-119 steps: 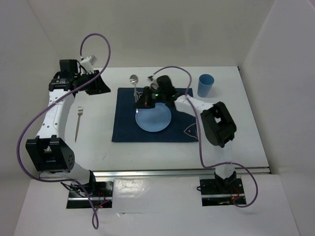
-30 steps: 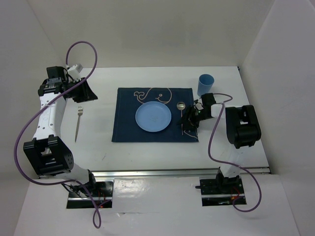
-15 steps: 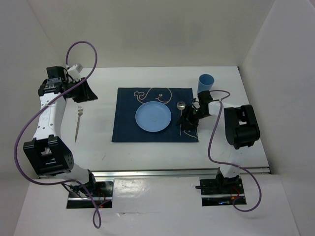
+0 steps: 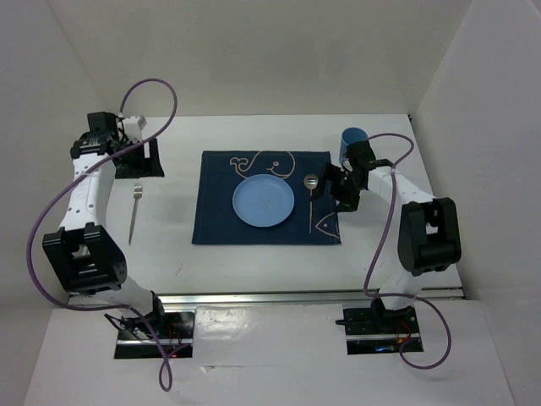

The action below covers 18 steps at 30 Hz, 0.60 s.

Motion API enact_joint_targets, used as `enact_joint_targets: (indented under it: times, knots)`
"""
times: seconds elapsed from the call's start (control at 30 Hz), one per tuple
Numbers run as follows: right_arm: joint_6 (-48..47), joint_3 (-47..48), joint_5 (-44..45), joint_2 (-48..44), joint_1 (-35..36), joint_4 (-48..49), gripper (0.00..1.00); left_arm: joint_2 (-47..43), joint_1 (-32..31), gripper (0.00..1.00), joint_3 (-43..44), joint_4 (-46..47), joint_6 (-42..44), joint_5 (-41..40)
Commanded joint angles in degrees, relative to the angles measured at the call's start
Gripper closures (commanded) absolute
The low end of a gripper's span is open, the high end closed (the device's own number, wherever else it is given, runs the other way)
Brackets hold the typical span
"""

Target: Set the dinner table for one person

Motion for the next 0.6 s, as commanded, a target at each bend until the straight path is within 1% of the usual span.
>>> enact_joint_targets:
  times: [0.0,0.03,0.07,0.1,0.13,0.27,0.3,0.43,0.47,0.57]
  knots:
    - [-1.7,2.3,3.2,-2.9,0.4,-3.1,0.00,0.6,-0.9,0.10,-1.2,-0.7,8.4,-16.9]
    - [-1.7,2.3,3.2,-3.6,0.4,-3.1,0.00,-0.1,-0.9,0.10,-2.2,0.4,9.4,-20.4]
    - [-1.7,2.3,3.2,-3.7,0.4,-3.1,0.00,-0.1,-0.9,0.07,-4.4,1.6,10.6,-23.4]
    - [-1.7,2.3,3.2,-4.3,0.4,-3.1,0.00,-0.1,-0.9,0.05,-5.5,3.7,11.6,-28.1]
    - [-1.7,2.3,3.2,-4.9,0.4,-2.4,0.00,1.2,-0.9,0.04,-6.3,4.4,13.3,-29.5]
    - [-2.8,1.8,2.1,-4.9,0.4,-1.6,0.00,7.8,1.4,0.04,-5.8,1.1,13.3,-29.5]
    - [-2.8,1.8,2.1,-4.9,0.4,-1.6,0.00,8.9,3.0,0.05,-5.8,1.1,12.8,-28.4]
    - [-3.8,1.8,1.1,-5.9,0.4,-1.6,0.00,13.4,5.7,0.06,-7.0,1.6,12.2,-24.2]
    - [-3.8,1.8,1.1,-5.9,0.4,-2.2,0.01,14.2,5.8,0.07,-7.7,2.7,12.2,-24.2]
    - [-3.8,3.2,1.1,-5.9,0.4,-2.9,0.01,18.0,6.9,0.09,-7.8,2.7,12.2,-20.7]
